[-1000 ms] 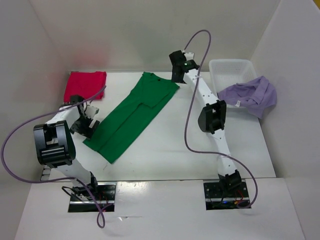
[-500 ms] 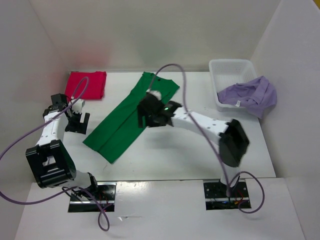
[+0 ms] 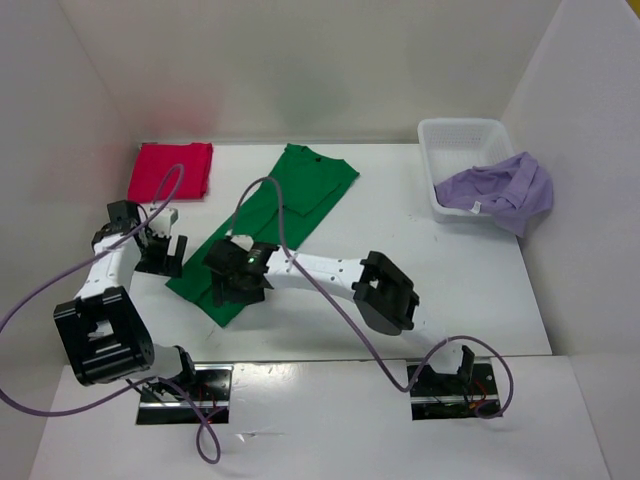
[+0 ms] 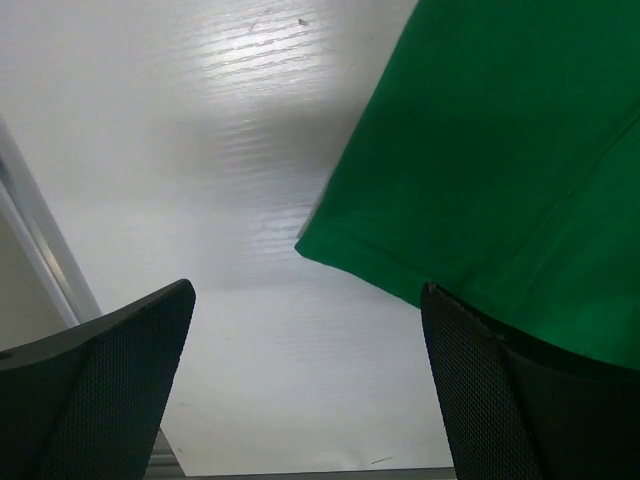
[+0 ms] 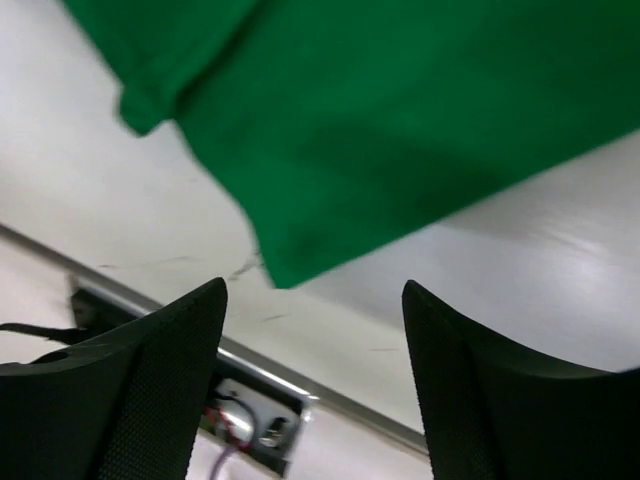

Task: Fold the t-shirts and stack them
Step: Rotate the tshirt 90 degrees

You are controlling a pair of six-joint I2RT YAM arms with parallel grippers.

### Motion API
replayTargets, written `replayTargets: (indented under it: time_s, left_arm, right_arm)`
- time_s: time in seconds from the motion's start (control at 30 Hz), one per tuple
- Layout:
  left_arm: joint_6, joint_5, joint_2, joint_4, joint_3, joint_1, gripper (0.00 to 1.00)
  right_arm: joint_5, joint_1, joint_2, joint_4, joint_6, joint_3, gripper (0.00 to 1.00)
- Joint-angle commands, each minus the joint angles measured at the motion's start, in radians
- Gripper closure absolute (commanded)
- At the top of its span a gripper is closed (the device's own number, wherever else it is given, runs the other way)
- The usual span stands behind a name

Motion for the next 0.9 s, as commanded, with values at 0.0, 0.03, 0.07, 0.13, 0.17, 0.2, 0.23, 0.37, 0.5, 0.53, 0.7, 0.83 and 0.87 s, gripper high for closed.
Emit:
replayTargets:
  time_s: [0.0,0.03,0.07,0.13,0.17,0.2,0.23,0.37,0.5,0.53,0.7,0.83,0.87]
  left_arm:
    - [0.028,0.034,-0.068,0.035,-0.005,0.014,0.00]
    - [0.028,0.034,-0.078,0.026,-0.005,0.014,0.00]
    - [0.028,0.034,-0.101,0.026,-0.005,0.014,0.00]
    - [0.028,0.034,-0.126,0.015,0.004,0.014,0.00]
    - [0.037,0.034,-0.146,0.005,0.004,0.014,0.00]
    - [0.038,0.034,-0.146,0.005,0.016,0.014,0.00]
    - [0.050,0.025,-0.157,0.005,0.017,0.014,0.00]
    - [0.050,0.035,-0.146,0.005,0.036,0.014,0.00]
    - [0.050,0.055,-0.146,0.005,0.036,0.014,0.00]
    - [0.050,0.066,-0.146,0.005,0.036,0.014,0.00]
    - [0.050,0.066,-0.166,-0.005,0.017,0.014,0.00]
    - [0.061,0.037,-0.198,-0.014,0.017,0.014,0.00]
    - [0.071,0.037,-0.212,-0.014,0.017,0.014,0.00]
  right_arm:
    - [0.023,0.035,0.088,-0.092,0.083,0.112,0.23]
    - [0.012,0.044,0.102,-0.092,0.083,0.121,0.22]
    - [0.012,0.044,0.113,-0.092,0.097,0.130,0.22]
    - [0.012,0.053,0.131,-0.092,0.120,0.130,0.22]
    - [0.012,0.053,0.145,-0.106,0.138,0.130,0.22]
    - [0.012,0.053,0.145,-0.106,0.138,0.115,0.22]
    - [0.012,0.064,0.145,-0.106,0.152,0.084,0.22]
    - [-0.006,0.064,0.145,-0.062,0.178,0.047,0.22]
    - [0.015,0.064,0.197,-0.104,0.178,0.142,0.24]
    - [0.015,0.064,0.216,-0.132,0.178,0.158,0.24]
    - [0.038,0.064,0.256,-0.141,0.178,0.222,0.38]
    - [0.029,0.064,0.341,-0.228,0.169,0.332,0.63]
    - [0.029,0.064,0.342,-0.229,0.169,0.333,0.73]
